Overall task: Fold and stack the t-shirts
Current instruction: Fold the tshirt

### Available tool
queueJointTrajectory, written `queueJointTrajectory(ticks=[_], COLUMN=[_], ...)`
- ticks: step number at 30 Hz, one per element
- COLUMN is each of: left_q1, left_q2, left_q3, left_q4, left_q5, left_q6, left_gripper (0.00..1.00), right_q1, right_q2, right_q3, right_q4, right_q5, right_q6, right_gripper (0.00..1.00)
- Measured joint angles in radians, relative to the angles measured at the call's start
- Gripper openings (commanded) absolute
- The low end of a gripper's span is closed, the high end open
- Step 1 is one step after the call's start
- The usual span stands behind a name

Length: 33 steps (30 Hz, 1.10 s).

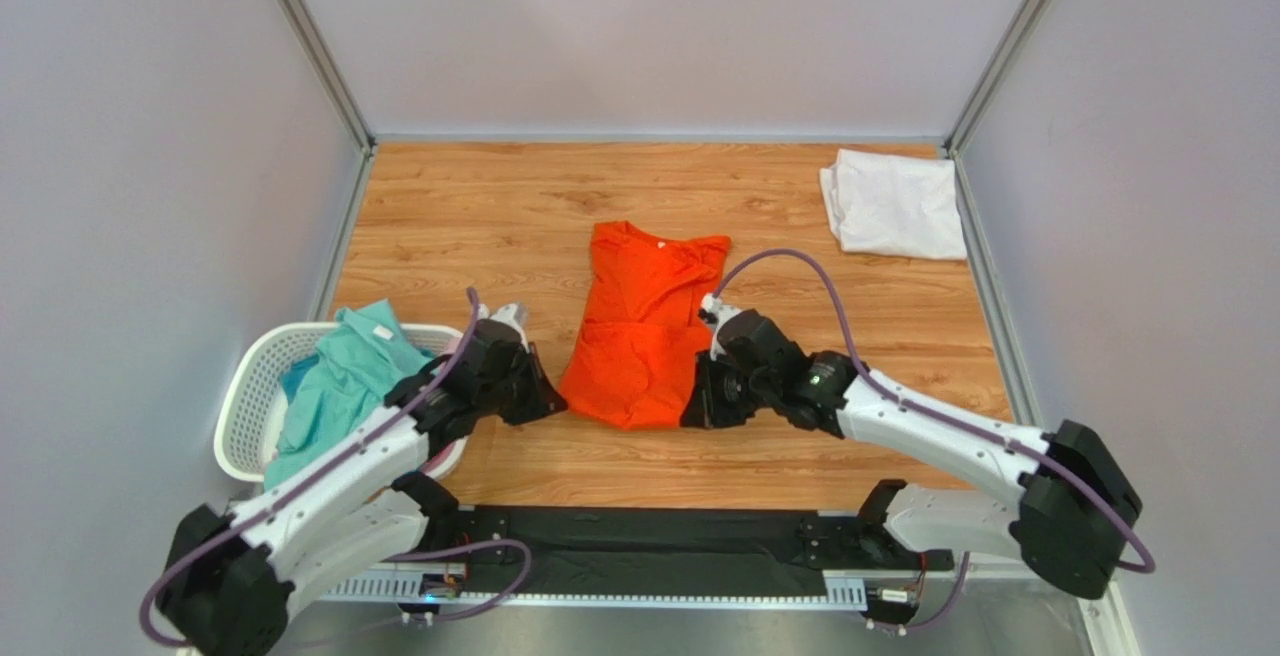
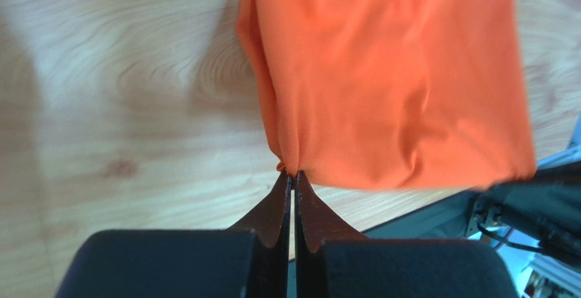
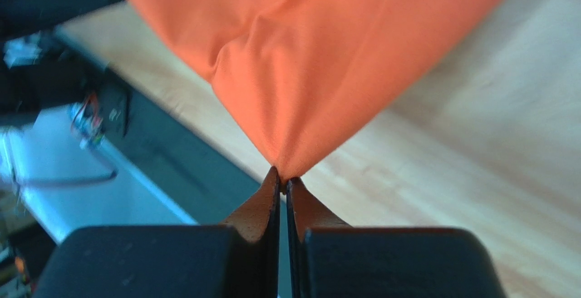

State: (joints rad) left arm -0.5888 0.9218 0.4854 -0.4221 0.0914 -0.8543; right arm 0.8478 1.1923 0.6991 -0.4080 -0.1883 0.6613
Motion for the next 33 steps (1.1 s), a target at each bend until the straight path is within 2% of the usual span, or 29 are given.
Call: queueJointTrajectory(ticks=[7,12,19,26,33], left_q1=[-0.016,-0.020,-0.020,-0.020,-0.021], left_q2=[-0.520,-0.714,-0.681,-0.638,-0.525], left_q3=[-0.014,0.069,0.138,0.233,0.272], left_q4=[-0.289,-0.433,-0.515,-0.531,-0.505], left_q5=[-0.051,-0.037,-0.023,-0.087,-0.121], left_q6=[-0.064,-0.064,-0.061,-0.057,-0.049], left_gripper=[0.00,0.00,0.00,0.00,0.00], right_q1=[0.200,0.277,0.303,0.301,0.234], right_q2=[-0.182,-0.275,-0.304,-0.336,-0.357], right_q3=[-0.033,-0.038,-0.029,0.036,0.047], right_q4=[-0.108,-0.107,-0.098,-0.108,-0.121], right_q5=[-0.011,-0.061,-0.114,-0.090,-0.082], right_q6=[0.114,0.166,0.188,0.189,0.179], right_gripper=[0.01,0.00,0.00,0.00,0.01])
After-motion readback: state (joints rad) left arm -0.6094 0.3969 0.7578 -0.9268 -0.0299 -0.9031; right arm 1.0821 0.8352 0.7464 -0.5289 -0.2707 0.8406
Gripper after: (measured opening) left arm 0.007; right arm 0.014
